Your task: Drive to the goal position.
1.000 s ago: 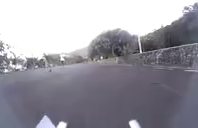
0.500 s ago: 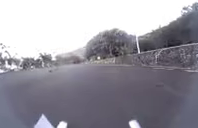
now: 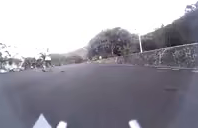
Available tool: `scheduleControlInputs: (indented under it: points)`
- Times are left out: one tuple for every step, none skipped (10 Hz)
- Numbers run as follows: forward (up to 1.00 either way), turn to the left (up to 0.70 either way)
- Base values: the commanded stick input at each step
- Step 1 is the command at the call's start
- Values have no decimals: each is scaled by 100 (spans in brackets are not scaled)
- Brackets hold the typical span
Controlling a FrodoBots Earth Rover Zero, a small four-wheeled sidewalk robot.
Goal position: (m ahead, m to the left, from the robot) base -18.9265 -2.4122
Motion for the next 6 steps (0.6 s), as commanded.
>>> scheduleControlInputs:
  points:
    - [70,0]
    - [70,0]
    - [70,0]
    - [70,0]
    - [70,0]
    - [70,0]
